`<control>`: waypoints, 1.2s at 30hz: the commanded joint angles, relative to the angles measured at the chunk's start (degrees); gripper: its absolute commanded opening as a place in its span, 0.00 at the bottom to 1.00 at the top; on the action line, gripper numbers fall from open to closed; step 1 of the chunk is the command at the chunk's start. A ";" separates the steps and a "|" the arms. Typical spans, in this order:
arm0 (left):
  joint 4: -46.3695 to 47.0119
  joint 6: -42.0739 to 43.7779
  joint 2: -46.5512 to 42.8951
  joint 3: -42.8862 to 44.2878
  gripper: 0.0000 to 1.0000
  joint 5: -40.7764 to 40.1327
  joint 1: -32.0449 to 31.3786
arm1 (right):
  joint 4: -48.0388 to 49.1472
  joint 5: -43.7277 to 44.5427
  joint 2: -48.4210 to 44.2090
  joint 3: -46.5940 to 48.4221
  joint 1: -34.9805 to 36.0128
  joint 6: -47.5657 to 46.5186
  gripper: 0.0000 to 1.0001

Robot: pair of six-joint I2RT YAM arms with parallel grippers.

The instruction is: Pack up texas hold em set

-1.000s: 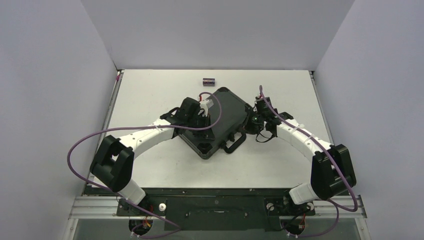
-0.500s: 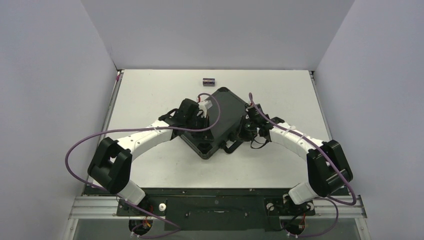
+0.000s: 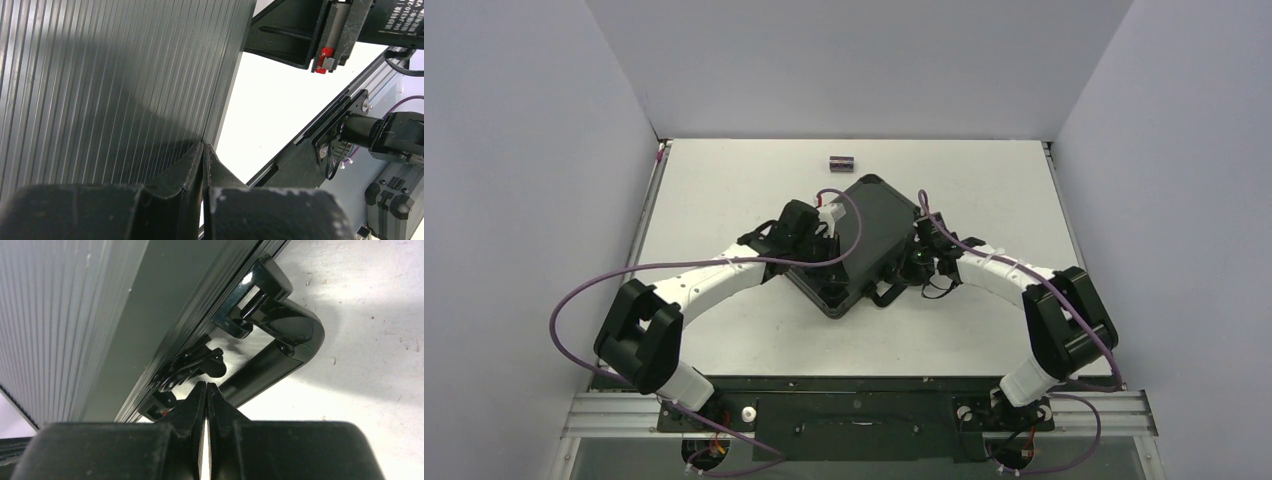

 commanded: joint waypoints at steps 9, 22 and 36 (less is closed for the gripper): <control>-7.53 -0.50 -0.02 -3.62 0.00 3.00 -2.20 | 6.56 1.63 9.55 -1.14 -1.82 -2.03 0.00; -8.92 -1.11 -0.64 -1.92 0.00 2.67 -2.49 | 8.91 1.69 11.60 -1.56 -3.10 -1.48 0.00; -14.41 -1.83 -4.71 5.08 0.00 0.06 -2.60 | -7.29 6.27 -2.21 0.64 -3.07 -7.35 0.00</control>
